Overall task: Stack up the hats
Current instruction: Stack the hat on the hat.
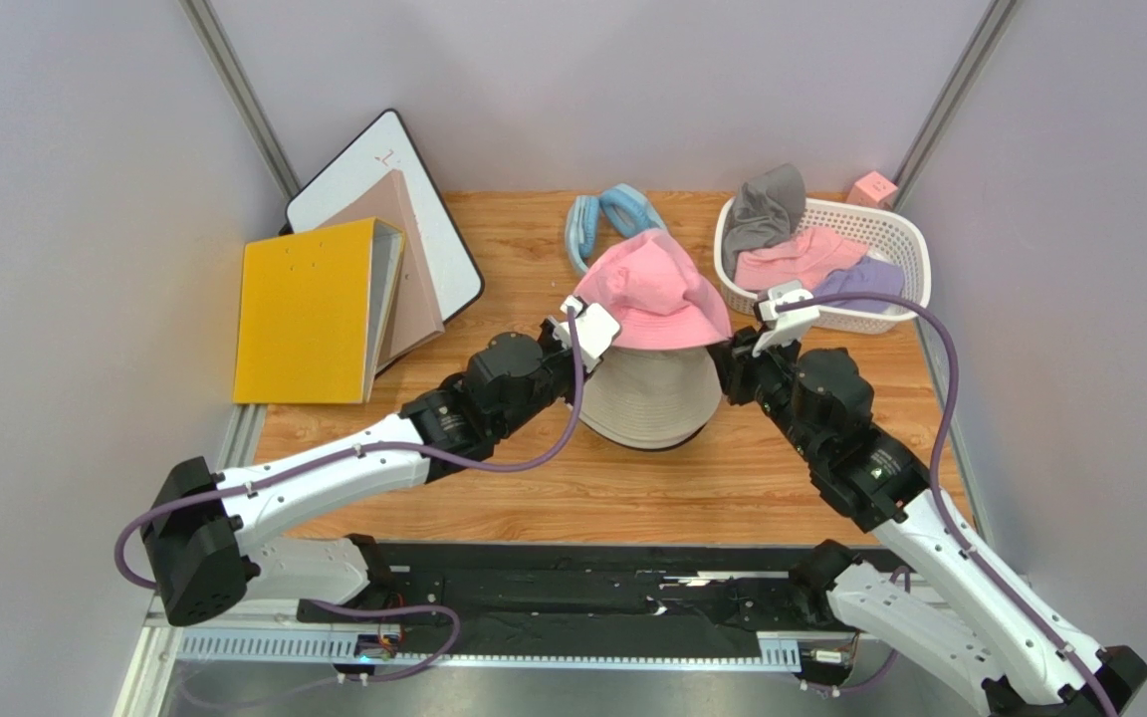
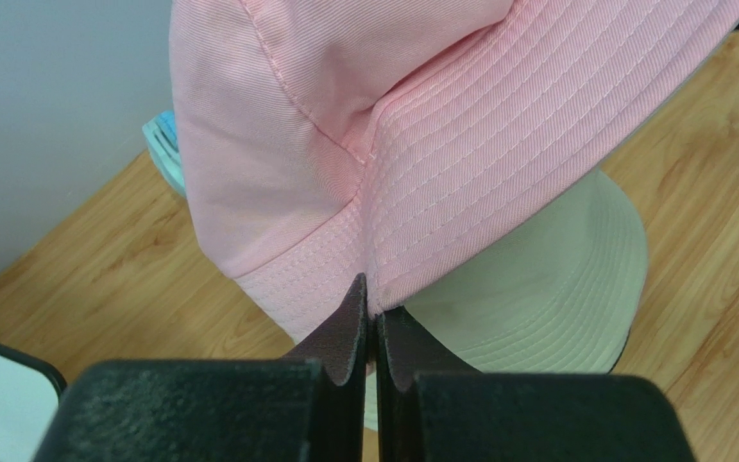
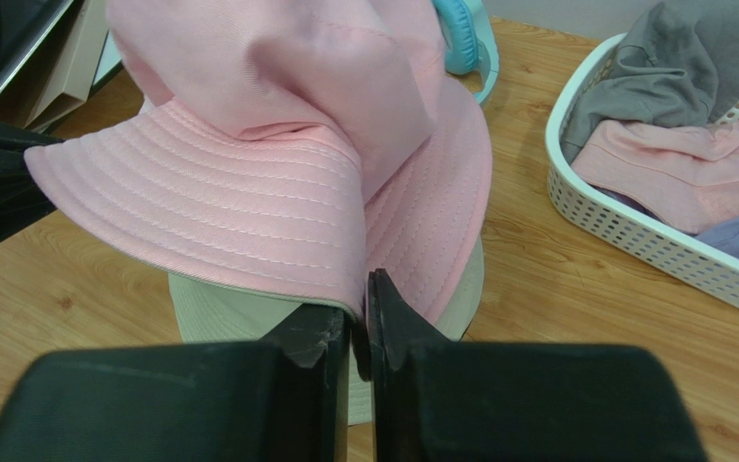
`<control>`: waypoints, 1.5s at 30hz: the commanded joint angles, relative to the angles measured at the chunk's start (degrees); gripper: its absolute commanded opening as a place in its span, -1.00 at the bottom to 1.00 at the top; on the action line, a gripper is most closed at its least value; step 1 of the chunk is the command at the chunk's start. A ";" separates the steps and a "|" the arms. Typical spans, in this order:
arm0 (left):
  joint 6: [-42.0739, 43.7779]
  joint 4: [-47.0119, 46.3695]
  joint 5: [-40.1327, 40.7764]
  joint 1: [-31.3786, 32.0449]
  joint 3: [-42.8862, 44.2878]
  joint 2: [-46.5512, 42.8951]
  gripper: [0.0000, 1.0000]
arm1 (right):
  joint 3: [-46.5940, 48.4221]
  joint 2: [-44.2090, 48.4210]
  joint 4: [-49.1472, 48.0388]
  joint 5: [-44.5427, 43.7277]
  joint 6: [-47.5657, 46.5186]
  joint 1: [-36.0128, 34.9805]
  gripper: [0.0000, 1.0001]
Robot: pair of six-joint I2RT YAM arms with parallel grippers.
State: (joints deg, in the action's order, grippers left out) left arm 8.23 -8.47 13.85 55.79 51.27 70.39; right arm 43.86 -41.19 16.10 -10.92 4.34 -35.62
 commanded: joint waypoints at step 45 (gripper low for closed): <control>6.45 -4.19 8.57 1.16 -8.11 -3.94 -1.00 | 13.19 -22.88 -7.40 33.07 36.97 20.23 0.64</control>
State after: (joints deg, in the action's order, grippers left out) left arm 13.43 -10.59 21.71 56.55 42.22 66.43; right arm 57.21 -63.29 13.15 20.12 38.87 -15.51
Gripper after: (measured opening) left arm 0.008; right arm 0.829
